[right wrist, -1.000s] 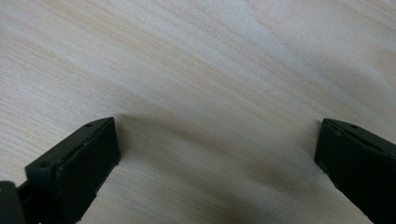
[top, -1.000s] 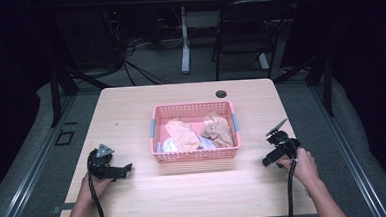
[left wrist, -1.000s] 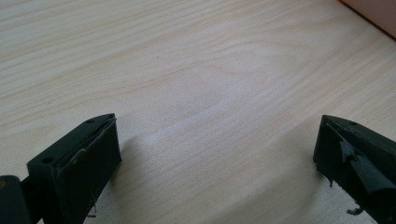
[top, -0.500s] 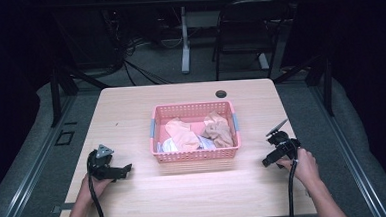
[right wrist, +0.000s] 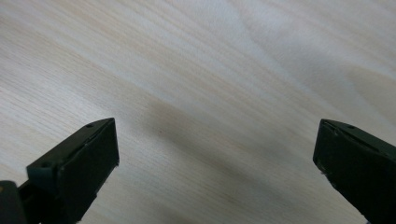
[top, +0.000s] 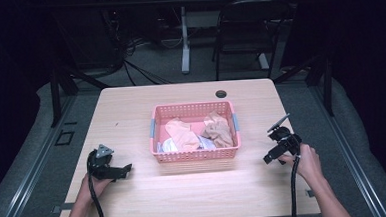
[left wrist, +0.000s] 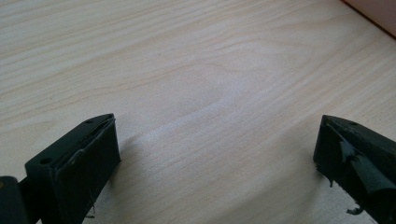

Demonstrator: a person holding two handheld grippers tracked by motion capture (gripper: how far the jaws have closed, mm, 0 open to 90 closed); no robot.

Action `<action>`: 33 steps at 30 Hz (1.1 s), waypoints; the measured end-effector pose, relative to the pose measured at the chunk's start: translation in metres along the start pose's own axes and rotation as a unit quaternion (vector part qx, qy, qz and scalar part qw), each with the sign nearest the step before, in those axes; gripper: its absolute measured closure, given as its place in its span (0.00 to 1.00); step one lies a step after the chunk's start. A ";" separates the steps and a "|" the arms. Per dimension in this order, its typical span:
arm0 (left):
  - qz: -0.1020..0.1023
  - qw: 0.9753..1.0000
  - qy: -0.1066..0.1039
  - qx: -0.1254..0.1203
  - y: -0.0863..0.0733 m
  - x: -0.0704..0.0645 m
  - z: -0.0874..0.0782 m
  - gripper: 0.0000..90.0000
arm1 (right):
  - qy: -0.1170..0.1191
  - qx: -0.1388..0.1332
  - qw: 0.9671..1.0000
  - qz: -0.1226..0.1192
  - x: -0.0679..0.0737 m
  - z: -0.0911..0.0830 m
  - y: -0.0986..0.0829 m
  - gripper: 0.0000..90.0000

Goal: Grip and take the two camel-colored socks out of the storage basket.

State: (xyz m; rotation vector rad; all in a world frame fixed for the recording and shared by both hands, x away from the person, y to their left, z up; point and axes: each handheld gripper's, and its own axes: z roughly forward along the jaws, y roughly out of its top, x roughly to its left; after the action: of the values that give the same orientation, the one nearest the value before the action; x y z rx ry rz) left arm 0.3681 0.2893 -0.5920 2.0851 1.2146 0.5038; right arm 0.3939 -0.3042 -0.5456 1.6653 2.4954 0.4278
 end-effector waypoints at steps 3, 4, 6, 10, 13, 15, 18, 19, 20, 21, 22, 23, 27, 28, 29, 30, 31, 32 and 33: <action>0.000 1.000 0.000 0.000 0.000 0.000 0.000 0.00 | -0.011 0.037 0.999 -0.030 -0.003 -0.011 0.005 0.00; 0.000 1.000 0.000 0.000 0.000 0.000 0.000 0.00 | -0.012 0.038 0.999 -0.031 -0.003 -0.015 0.006 0.00; 0.000 1.000 0.000 0.000 0.000 0.000 0.000 0.00 | -0.012 0.030 0.999 -0.025 -0.002 -0.016 0.007 0.00; -0.001 1.000 -0.001 -0.001 0.000 0.000 0.000 0.00 | -0.018 0.047 0.998 -0.036 -0.003 -0.025 0.013 0.00; 0.000 1.000 -0.001 -0.001 0.000 0.000 0.000 0.00 | -0.023 0.054 0.997 -0.046 -0.003 -0.034 0.018 0.00; 0.000 1.000 -0.001 -0.001 0.000 0.000 0.000 0.00 | -0.023 0.035 0.999 -0.033 0.000 -0.039 0.019 0.00; -0.001 1.000 -0.001 -0.001 0.000 0.000 0.000 0.00 | -0.024 0.026 0.999 -0.039 0.003 -0.052 0.026 0.00; -0.001 1.000 -0.001 -0.001 0.000 0.000 0.000 0.00 | -0.022 0.029 0.998 -0.044 0.004 -0.056 0.029 0.00; -0.001 1.000 -0.001 -0.001 0.000 0.000 0.000 0.00 | -0.023 0.018 0.999 -0.040 0.007 -0.058 0.030 0.00; -0.001 1.000 -0.001 -0.001 0.000 0.000 0.000 0.00 | -0.026 0.023 0.998 -0.047 0.008 -0.063 0.033 0.00; -0.001 1.000 -0.001 -0.001 0.000 0.000 0.000 0.00 | -0.026 0.021 0.998 -0.052 0.011 -0.067 0.036 0.00; -0.001 1.000 -0.001 -0.001 0.000 0.000 0.000 0.00 | -0.026 0.026 0.997 -0.061 0.013 -0.072 0.039 0.00; -0.001 1.000 -0.001 -0.001 0.000 0.000 0.000 0.00 | -0.025 0.013 0.997 -0.071 0.023 -0.084 0.047 0.00; -0.001 1.000 -0.001 -0.001 0.000 0.000 0.000 0.00 | -0.020 0.005 0.997 -0.070 0.026 -0.087 0.050 0.00; -0.001 1.000 -0.001 -0.001 0.000 0.000 0.000 0.00 | -0.016 0.011 0.996 -0.082 0.032 -0.094 0.056 0.00; -0.001 1.000 -0.001 -0.001 0.000 0.000 0.000 0.00 | -0.019 0.005 0.996 -0.083 0.035 -0.097 0.058 0.01; -0.001 1.000 -0.001 -0.001 0.000 0.000 0.000 0.00 | -0.017 0.003 0.996 -0.085 0.036 -0.099 0.060 0.01; -0.001 1.000 -0.001 -0.002 0.000 0.000 0.000 0.00 | -0.012 0.002 0.996 -0.089 0.039 -0.103 0.064 0.01; -0.001 1.000 -0.001 -0.002 0.000 0.000 0.000 0.00 | -0.012 0.002 0.996 -0.089 0.039 -0.103 0.064 0.01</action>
State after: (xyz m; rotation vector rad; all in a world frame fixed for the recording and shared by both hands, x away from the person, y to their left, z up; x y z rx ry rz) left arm 0.3681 0.2893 -0.5922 2.0817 1.2137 0.5034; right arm 0.4104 -0.2627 -0.4264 1.4235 2.6001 0.3818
